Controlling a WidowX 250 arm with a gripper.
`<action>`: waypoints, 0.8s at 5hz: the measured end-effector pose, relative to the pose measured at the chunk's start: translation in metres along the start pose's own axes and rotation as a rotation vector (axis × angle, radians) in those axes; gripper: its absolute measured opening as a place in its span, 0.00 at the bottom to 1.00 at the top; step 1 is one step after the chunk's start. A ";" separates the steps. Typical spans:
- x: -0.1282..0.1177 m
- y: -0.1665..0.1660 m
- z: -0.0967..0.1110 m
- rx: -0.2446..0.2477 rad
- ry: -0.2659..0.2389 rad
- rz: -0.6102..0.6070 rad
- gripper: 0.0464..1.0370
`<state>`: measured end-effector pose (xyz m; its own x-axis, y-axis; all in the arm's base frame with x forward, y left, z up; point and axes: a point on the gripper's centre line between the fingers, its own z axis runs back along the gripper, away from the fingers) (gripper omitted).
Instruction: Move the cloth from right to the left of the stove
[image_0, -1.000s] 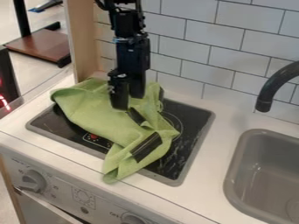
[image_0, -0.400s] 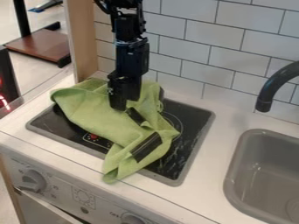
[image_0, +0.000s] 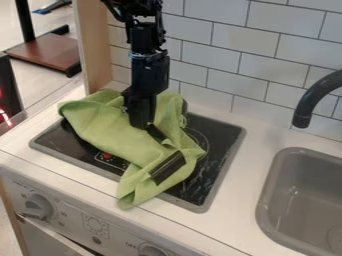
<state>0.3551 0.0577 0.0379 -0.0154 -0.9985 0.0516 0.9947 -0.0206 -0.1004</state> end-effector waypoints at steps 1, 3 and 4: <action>0.001 -0.001 -0.002 -0.005 -0.001 -0.001 0.00; 0.003 -0.008 0.002 -0.045 -0.061 0.015 0.00; -0.004 -0.012 0.019 -0.010 -0.091 0.000 0.00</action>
<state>0.3454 0.0628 0.0574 -0.0054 -0.9898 0.1421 0.9937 -0.0212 -0.1099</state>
